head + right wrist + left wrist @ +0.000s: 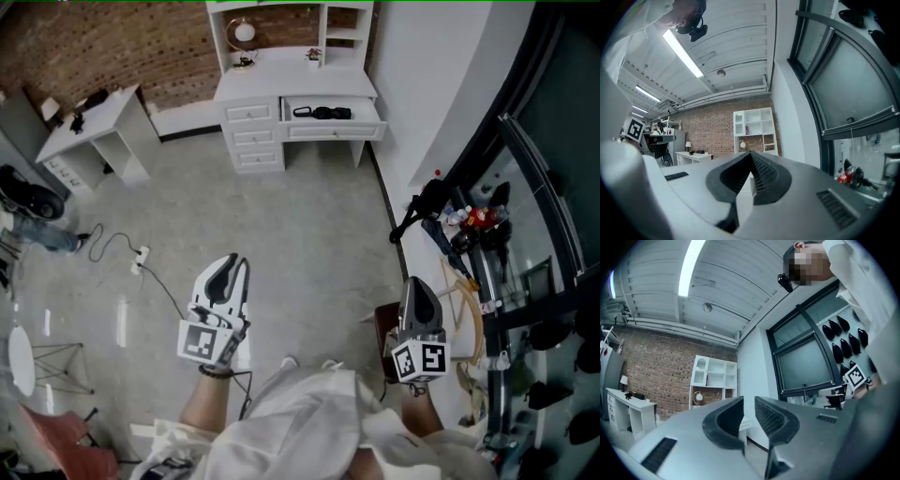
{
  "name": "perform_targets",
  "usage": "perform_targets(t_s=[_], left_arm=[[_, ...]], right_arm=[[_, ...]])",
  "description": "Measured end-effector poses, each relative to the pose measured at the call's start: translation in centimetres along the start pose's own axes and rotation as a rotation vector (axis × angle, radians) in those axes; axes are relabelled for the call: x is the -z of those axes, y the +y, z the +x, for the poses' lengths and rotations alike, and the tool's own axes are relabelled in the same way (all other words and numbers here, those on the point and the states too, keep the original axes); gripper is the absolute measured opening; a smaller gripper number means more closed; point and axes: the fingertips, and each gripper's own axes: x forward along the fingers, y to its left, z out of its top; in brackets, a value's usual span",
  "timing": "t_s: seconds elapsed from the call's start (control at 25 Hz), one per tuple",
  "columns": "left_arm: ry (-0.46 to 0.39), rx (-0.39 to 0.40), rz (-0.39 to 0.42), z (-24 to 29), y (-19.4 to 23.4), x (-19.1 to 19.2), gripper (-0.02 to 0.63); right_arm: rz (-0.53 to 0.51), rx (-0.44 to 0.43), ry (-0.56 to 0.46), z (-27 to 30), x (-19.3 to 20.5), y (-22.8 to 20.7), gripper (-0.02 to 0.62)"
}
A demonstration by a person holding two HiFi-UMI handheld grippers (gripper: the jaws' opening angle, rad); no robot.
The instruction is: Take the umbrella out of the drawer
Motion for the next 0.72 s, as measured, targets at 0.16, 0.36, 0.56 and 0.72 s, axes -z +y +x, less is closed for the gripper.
perform_targets(t_s=[0.16, 0.36, 0.56, 0.72], left_arm=[[-0.005, 0.052, -0.047, 0.4, 0.5, 0.2, 0.237], [-0.005, 0.128, -0.061, 0.7, 0.4, 0.7, 0.363], [0.007, 0.168, -0.067, 0.8, 0.8, 1.4, 0.396], [0.042, 0.177, -0.074, 0.9, 1.1, 2.2, 0.400]], right_arm=[[-0.006, 0.016, 0.003, 0.2, 0.1, 1.0, 0.017], [-0.017, 0.046, 0.000, 0.1, 0.4, 2.2, 0.017], [-0.004, 0.064, -0.004, 0.1, 0.9, 3.9, 0.017], [-0.009, 0.061, 0.008, 0.4, 1.2, 4.9, 0.017]])
